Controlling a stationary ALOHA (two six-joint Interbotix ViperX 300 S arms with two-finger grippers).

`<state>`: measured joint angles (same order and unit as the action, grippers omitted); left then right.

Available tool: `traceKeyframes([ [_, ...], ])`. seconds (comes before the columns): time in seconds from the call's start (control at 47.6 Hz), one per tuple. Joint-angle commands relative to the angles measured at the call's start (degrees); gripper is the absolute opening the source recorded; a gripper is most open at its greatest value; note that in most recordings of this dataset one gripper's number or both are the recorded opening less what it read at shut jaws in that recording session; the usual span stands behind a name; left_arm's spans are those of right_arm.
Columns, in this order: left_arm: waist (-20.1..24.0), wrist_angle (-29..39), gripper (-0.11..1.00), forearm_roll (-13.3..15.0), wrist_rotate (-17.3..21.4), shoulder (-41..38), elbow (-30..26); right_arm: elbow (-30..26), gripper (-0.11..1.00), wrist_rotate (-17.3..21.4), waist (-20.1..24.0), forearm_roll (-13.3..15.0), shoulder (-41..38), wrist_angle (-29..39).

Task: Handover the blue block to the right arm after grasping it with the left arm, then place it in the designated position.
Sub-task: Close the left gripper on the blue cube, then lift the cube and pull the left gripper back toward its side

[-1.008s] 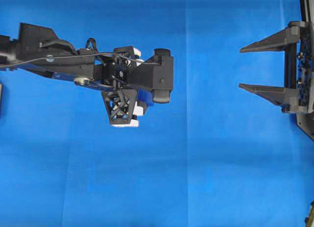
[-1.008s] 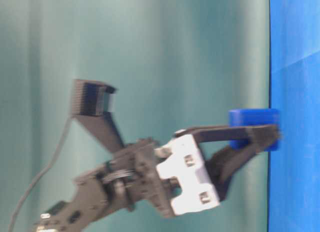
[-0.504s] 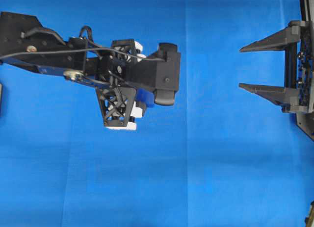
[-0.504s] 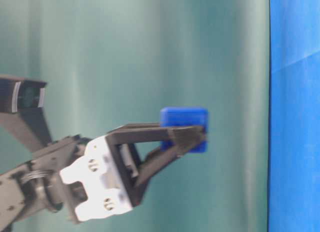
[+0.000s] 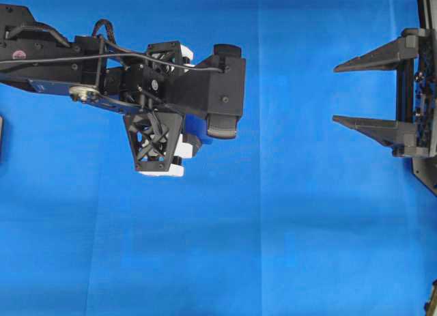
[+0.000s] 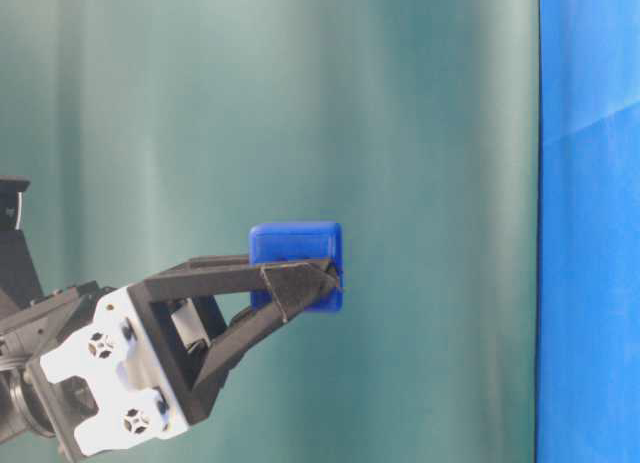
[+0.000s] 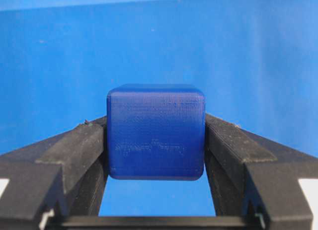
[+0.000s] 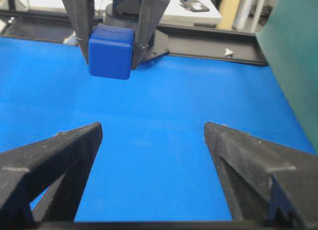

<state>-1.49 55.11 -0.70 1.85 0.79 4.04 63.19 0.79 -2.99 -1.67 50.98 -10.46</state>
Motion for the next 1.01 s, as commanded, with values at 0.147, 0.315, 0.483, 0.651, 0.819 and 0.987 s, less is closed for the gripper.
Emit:
traceKeyframes([
  [0.147,0.2,-0.2,0.49,-0.2,-0.2,1.8,-1.1,-1.8,0.95,0.0,-0.1,0.0,-0.3,-0.3],
  [0.315,0.2,-0.4,0.49,-0.2,-0.3,1.9,-1.1,-1.8,0.95,0.0,-0.1,0.0,-0.3,-0.3],
  [0.483,0.2,-0.4,0.49,-0.1,-0.3,1.9,-1.0,-1.8,0.95,0.0,-0.1,0.1,-0.3,0.1],
  [0.651,0.3,-0.4,0.49,-0.1,-0.3,1.9,-1.1,-1.8,0.95,0.0,-0.1,0.1,-0.3,0.4],
  [0.819,0.4,-0.5,0.49,-0.2,-0.3,1.9,-1.1,-1.8,0.95,0.0,-0.1,0.1,-0.3,0.4],
  [0.987,0.3,-0.5,0.49,-0.2,-0.3,1.9,-1.0,-1.8,0.95,0.0,-0.1,0.0,-0.3,0.4],
])
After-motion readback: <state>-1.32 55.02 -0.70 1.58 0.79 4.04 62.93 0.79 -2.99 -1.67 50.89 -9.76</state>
